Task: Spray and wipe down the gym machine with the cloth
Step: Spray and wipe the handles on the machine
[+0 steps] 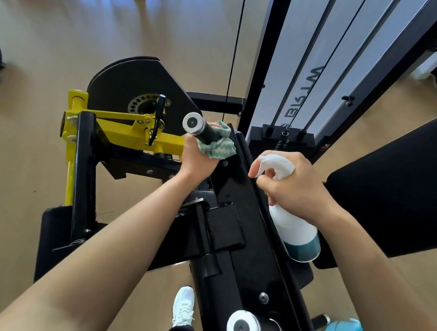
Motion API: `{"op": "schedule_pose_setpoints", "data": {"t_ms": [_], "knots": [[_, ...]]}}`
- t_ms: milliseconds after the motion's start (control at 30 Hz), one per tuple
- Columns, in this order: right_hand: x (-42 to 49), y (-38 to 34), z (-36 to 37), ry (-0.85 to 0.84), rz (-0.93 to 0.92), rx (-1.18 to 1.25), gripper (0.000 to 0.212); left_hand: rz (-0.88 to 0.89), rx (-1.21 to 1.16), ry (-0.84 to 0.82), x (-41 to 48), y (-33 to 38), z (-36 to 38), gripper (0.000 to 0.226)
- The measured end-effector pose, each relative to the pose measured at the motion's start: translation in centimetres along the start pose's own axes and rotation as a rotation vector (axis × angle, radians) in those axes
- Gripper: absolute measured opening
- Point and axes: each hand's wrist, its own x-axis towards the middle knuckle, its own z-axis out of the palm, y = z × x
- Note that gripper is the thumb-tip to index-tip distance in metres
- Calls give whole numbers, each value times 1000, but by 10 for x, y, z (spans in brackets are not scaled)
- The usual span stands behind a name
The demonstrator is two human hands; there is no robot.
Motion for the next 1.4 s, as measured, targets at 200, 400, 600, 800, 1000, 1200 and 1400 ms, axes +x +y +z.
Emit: {"op": "schedule_pose_setpoints", "data": {"t_ms": [200,400,600,800,1000,1200,1400], "knots": [[1,2,-1,-8,0,-4,26,25,-27,51,-2,20,-17,32],[2,1,-2,-24,-9,11,28,281,-31,222,-5,61,-53,17],[6,0,3,-37,-34,-5,28,271,-54,157,-4,63,-56,24],[8,4,0,-34,-36,-1,30,161,84,47,-12,70,-63,35],[7,-2,3,-58,-34,15,30,15,145,-123,-32,94,-89,80],[6,1,1,-53,-39,13,29,-18,106,91,-41,120,-91,75],[2,6,-3,-31,-26,21,30,124,233,424,-34,117,-88,63]]}}
